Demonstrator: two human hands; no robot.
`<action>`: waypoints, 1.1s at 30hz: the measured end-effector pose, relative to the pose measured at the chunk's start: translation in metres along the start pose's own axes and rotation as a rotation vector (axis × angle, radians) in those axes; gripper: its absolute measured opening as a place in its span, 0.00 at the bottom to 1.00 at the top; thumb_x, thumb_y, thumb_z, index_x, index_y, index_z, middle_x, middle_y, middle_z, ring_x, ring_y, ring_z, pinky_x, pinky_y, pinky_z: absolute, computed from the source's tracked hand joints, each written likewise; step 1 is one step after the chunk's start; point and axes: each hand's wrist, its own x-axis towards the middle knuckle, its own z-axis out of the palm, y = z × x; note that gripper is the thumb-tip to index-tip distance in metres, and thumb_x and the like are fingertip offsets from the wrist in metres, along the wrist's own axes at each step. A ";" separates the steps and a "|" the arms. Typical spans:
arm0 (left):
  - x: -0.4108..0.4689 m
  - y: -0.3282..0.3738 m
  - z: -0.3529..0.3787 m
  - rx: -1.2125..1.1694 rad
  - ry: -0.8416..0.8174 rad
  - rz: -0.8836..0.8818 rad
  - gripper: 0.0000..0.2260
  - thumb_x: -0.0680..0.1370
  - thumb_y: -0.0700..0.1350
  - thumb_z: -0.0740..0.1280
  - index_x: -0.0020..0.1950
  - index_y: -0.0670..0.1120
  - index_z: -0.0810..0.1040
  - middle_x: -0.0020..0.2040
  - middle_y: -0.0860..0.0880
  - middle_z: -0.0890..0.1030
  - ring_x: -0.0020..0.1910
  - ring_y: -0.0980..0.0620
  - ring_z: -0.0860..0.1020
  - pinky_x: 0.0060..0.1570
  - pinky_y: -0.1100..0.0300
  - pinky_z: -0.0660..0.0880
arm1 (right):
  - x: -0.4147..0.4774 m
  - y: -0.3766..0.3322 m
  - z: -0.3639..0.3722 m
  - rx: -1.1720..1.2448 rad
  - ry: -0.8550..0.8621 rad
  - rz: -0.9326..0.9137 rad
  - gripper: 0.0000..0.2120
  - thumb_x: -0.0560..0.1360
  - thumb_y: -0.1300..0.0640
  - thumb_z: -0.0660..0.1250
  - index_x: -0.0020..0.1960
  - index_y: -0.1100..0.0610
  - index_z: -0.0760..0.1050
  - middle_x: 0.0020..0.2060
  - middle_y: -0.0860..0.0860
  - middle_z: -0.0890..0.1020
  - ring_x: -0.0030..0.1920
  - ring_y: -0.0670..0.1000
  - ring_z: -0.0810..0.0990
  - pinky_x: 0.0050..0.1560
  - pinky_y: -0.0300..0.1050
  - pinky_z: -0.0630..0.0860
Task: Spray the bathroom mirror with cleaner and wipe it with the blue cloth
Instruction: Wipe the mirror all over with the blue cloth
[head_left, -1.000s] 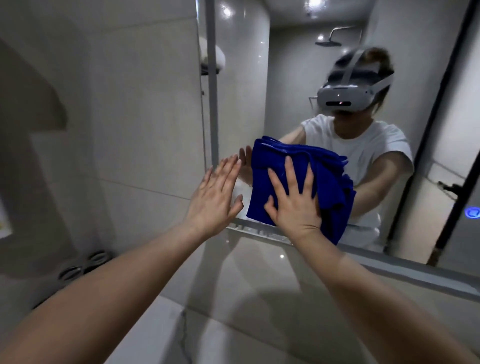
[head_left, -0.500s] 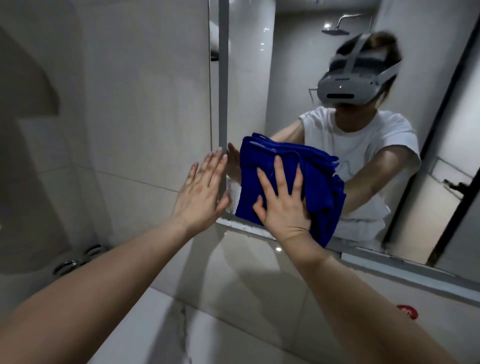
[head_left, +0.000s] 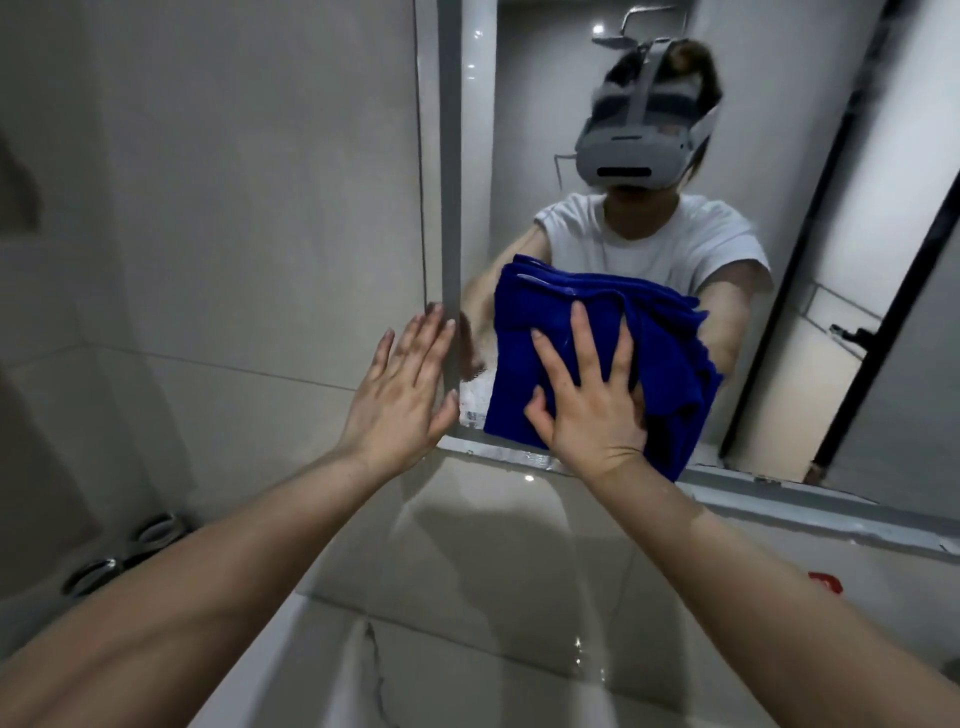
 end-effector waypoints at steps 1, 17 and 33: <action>0.003 -0.006 0.003 -0.018 0.019 0.032 0.31 0.76 0.53 0.52 0.76 0.42 0.50 0.77 0.46 0.50 0.74 0.54 0.46 0.72 0.56 0.39 | 0.002 -0.003 0.002 0.001 0.001 -0.009 0.28 0.72 0.46 0.56 0.71 0.49 0.61 0.71 0.56 0.59 0.67 0.69 0.58 0.51 0.63 0.76; 0.017 -0.081 0.017 -0.154 0.084 0.177 0.32 0.77 0.54 0.53 0.76 0.42 0.49 0.77 0.45 0.54 0.75 0.52 0.49 0.73 0.53 0.45 | 0.032 -0.095 0.028 0.003 -0.022 0.030 0.28 0.72 0.46 0.58 0.70 0.49 0.62 0.71 0.56 0.60 0.68 0.69 0.57 0.53 0.64 0.74; -0.057 -0.079 0.057 -0.188 -0.079 0.158 0.32 0.74 0.54 0.55 0.75 0.42 0.55 0.75 0.44 0.59 0.74 0.49 0.57 0.72 0.53 0.47 | -0.005 -0.074 0.038 -0.031 -0.075 -0.361 0.27 0.75 0.45 0.56 0.72 0.49 0.60 0.73 0.55 0.59 0.71 0.67 0.55 0.71 0.64 0.51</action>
